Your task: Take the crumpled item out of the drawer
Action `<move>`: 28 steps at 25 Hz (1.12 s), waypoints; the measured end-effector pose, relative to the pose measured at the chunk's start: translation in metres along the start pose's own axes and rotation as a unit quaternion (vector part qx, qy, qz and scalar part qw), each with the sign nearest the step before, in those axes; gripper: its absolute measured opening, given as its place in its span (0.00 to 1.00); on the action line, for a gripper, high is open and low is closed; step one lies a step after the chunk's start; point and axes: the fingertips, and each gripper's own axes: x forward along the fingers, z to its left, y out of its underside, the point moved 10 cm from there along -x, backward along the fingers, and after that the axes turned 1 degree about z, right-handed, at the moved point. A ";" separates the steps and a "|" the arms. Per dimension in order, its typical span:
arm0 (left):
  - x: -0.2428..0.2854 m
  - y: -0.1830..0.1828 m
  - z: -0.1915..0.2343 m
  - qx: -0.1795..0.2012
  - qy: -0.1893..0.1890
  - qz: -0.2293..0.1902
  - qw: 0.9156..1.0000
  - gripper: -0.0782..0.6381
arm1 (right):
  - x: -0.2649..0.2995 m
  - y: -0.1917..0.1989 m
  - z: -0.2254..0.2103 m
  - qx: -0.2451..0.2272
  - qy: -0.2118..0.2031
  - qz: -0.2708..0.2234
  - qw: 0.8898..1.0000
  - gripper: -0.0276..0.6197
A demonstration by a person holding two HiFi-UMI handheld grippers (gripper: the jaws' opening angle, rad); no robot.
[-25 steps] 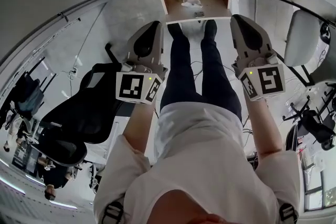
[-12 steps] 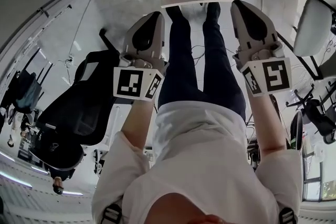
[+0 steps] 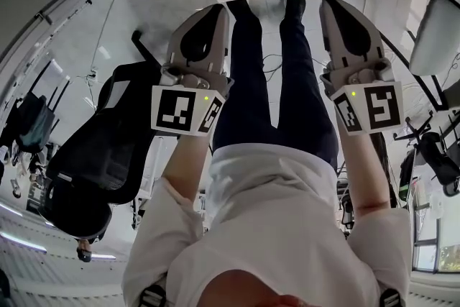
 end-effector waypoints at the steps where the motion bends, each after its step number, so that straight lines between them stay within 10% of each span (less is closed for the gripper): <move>1: 0.001 0.001 0.000 -0.004 0.004 -0.001 1.000 0.12 | 0.001 0.002 0.000 0.002 -0.001 0.000 1.000 0.05; 14: 0.009 0.012 -0.005 -0.016 0.005 0.017 1.000 0.12 | 0.013 0.021 0.004 0.003 -0.034 0.034 0.999 0.07; 16: 0.010 0.013 -0.006 -0.017 0.006 0.017 1.000 0.12 | 0.020 0.024 0.005 0.002 -0.042 0.058 0.997 0.44; 28: 0.005 0.022 0.006 -0.030 0.004 0.019 0.999 0.12 | 0.072 0.050 -0.005 0.019 -0.022 0.148 0.989 0.44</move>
